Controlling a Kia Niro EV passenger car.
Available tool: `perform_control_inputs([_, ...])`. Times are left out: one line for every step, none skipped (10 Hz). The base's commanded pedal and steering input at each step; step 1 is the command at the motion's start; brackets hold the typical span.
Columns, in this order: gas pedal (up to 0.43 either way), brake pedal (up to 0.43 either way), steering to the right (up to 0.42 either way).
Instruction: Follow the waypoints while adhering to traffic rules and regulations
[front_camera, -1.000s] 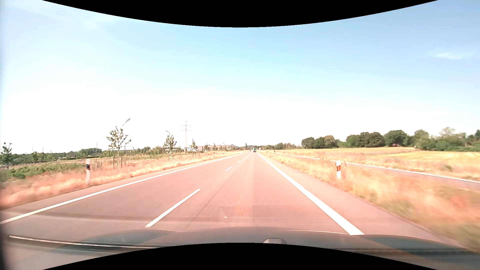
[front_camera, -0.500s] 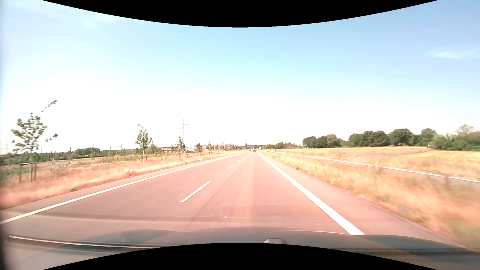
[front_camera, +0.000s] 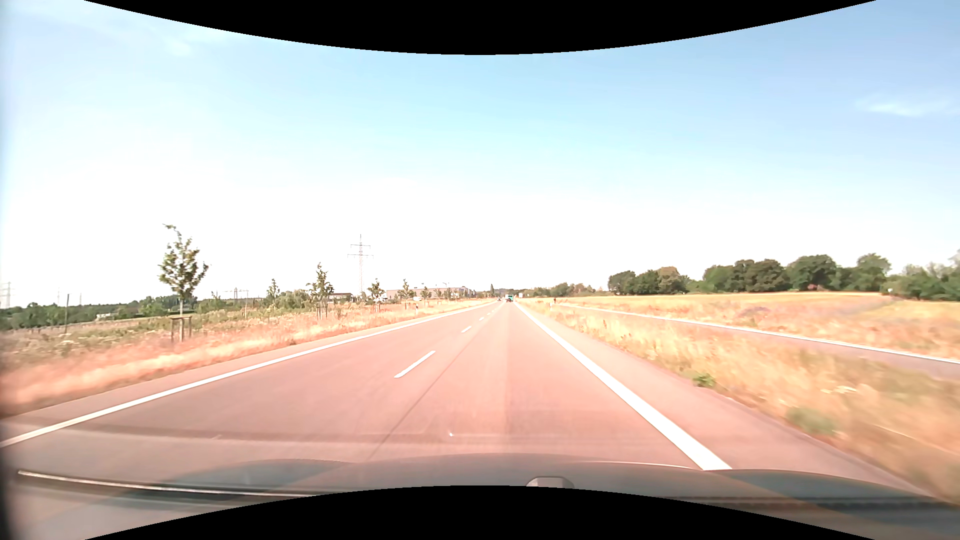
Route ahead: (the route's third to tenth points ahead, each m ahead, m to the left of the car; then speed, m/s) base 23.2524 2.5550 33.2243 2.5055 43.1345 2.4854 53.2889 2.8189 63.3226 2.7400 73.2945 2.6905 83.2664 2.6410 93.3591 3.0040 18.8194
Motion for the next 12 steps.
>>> perform_control_inputs([0.079,0.0,-0.004])
perform_control_inputs([0.079,0.0,-0.004])
perform_control_inputs([0.079,0.0,-0.004])
perform_control_inputs([0.079,0.0,-0.004])
perform_control_inputs([0.079,0.0,-0.004])
perform_control_inputs([0.079,0.0,-0.004])
perform_control_inputs([0.079,0.0,-0.004])
perform_control_inputs([0.079,0.0,-0.004])
perform_control_inputs([0.079,0.0,-0.004])
perform_control_inputs([0.079,0.0,-0.004])
perform_control_inputs([0.079,0.0,-0.004])
perform_control_inputs([0.079,0.0,-0.004])
